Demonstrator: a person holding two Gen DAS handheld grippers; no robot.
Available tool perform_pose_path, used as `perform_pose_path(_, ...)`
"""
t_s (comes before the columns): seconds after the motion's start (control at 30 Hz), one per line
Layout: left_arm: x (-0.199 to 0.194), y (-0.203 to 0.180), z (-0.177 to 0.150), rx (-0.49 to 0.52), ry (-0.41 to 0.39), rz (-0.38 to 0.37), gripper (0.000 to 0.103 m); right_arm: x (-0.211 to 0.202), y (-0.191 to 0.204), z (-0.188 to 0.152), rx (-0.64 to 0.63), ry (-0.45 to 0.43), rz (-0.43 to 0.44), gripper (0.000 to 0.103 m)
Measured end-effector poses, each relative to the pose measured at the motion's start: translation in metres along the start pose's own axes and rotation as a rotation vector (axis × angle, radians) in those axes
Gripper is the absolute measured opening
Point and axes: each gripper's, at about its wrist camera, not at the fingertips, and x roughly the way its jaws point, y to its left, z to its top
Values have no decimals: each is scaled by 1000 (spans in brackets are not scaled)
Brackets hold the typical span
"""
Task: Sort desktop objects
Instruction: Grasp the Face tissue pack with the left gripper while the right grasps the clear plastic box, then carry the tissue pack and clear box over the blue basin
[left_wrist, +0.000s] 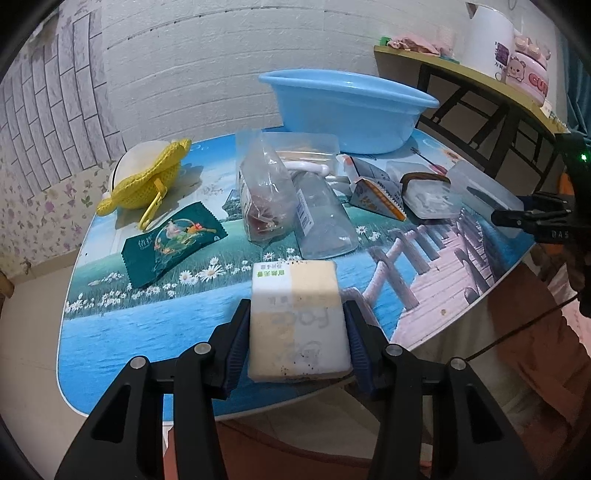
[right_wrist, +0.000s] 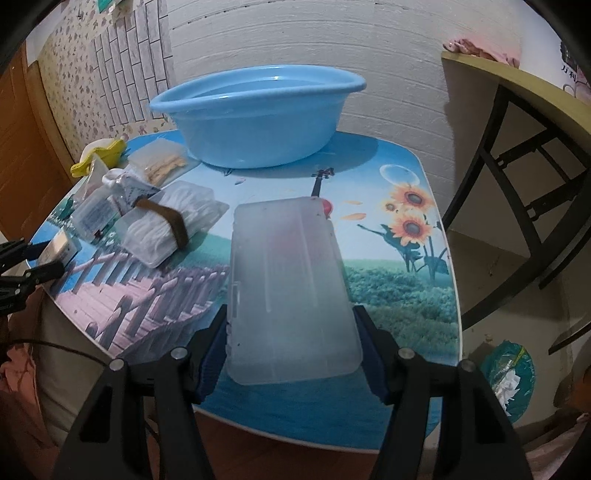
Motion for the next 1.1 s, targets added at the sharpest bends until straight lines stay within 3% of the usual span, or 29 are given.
perform_pose_path(0.47, -3, 0, 1, 10, -25, -1, 46, 12, 8, 8, -10, 3, -16, 68)
perform_pose_path(0.57, -7, 2, 5, 4, -40, 4, 46, 12, 6, 9, 5, 6, -11, 62)
perform_pose_path(0.8, -19, 5, 20, -5, -78, 17, 46, -10, 6, 15, 8, -63, -27, 61)
perform_pose_path(1.1, -30, 8, 53, -4, -136, 15, 46, -47, 3, 45, 24, -164, -18, 61)
